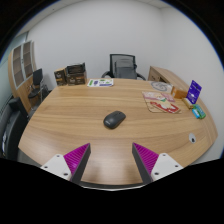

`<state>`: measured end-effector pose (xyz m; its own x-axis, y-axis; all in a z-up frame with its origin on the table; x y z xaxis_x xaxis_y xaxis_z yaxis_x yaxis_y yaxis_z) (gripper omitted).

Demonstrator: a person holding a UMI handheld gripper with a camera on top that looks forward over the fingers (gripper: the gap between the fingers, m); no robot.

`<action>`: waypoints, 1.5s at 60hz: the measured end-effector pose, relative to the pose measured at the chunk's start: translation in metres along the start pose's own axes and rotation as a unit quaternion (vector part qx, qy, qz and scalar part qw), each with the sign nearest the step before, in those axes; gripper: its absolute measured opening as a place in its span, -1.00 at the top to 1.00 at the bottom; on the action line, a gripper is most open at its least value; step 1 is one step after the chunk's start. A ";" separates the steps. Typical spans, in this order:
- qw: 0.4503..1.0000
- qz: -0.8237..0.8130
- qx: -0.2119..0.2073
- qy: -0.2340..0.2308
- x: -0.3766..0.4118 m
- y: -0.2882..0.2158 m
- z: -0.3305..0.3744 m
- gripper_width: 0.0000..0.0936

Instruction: Arrange mouse

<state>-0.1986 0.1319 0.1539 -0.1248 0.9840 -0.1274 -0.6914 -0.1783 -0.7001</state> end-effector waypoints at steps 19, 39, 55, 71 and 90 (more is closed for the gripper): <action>1.000 0.000 0.006 0.014 0.004 -0.020 -0.084 -0.86; 0.999 0.009 0.027 0.022 -0.004 -0.034 -0.159 -0.86; 0.999 0.004 0.032 0.009 -0.003 -0.050 -0.189 -0.86; 1.000 0.011 0.030 0.003 -0.001 -0.069 -0.207 -0.87; 0.999 0.012 0.031 -0.007 0.002 -0.078 -0.218 -0.57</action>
<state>0.0105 0.1479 0.0553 -0.1512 0.9793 -0.1343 -0.7308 -0.2022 -0.6519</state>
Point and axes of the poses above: the point between the fingertips, and its own axes, seen from behind it with the camera up: x to the left, y down, z backward, against the way the camera looks, the point moved 10 cm from there along z, backward, against the way the camera looks, and after that the axes turned 9 degrees about z, right-handed, at the moved point
